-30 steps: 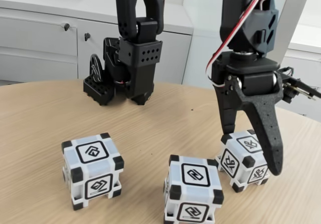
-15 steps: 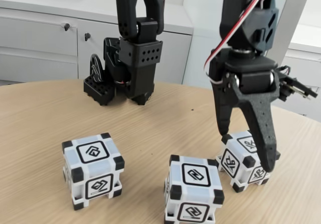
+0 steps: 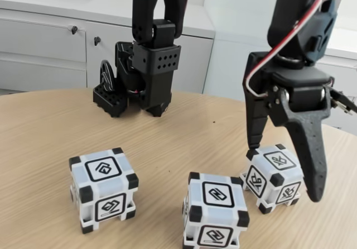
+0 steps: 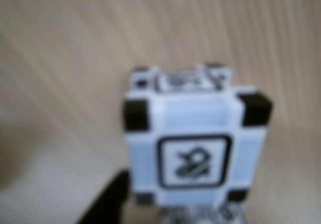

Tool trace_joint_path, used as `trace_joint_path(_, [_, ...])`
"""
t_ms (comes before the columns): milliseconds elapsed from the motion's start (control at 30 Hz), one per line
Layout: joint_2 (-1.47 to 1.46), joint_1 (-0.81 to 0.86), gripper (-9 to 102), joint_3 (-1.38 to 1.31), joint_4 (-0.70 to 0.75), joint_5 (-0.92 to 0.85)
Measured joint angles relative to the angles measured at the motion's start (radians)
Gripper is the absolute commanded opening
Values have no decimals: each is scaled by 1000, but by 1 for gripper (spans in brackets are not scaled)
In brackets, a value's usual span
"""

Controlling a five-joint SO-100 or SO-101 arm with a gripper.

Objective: Stack cubes from left to right.

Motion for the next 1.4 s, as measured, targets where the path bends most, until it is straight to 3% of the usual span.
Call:
trace_joint_path(867, [-81, 0, 41, -5, -5, -115])
trace_joint_path(1400, [-129, 0, 36, -6, -48, -97])
